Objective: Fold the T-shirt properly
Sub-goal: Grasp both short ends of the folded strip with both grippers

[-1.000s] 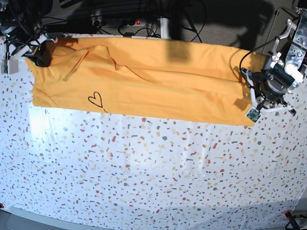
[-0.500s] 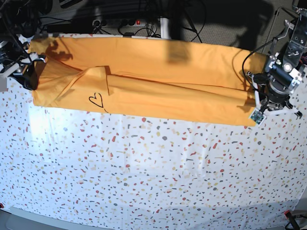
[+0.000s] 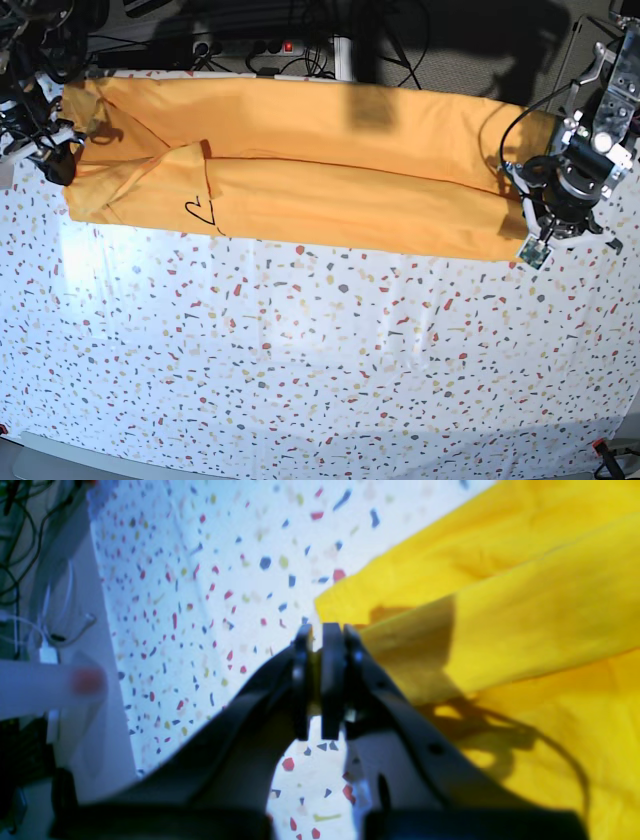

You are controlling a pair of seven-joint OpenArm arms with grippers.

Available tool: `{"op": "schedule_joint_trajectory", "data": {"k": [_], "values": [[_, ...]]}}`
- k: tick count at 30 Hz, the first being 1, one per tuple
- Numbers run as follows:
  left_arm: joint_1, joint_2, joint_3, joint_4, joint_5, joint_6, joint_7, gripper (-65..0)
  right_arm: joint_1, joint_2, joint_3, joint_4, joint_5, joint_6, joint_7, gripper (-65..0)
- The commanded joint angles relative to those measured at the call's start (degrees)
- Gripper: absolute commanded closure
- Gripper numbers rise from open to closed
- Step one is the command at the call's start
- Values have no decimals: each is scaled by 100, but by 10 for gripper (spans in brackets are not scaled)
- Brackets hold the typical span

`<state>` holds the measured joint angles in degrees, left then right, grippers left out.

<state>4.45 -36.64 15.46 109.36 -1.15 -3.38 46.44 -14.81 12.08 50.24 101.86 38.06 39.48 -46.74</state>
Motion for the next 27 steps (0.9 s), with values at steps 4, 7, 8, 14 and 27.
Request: {"op": "schedule_joint_trajectory", "data": {"k": [4,7,8,14,27], "values": [[-63,-81,-52,81,46,59,-140,0,306,92,-129,-411,87,52,42,0],[-63,-81,-52,0,44,59,-328,0,356,92,-354,-651,85,52,22,0],[-66,-68,-52,-68,44,59,-361,0,354,90,-431,-680,83,52,20,0],[-66,44,-48,-863,131,59,-260,0,350,92,-527,-688,-162,52,-37,0],[-76,46,-48,-1329,234,59,-402,0,352,92,-527,-688,-236,52,-81,0]]}}
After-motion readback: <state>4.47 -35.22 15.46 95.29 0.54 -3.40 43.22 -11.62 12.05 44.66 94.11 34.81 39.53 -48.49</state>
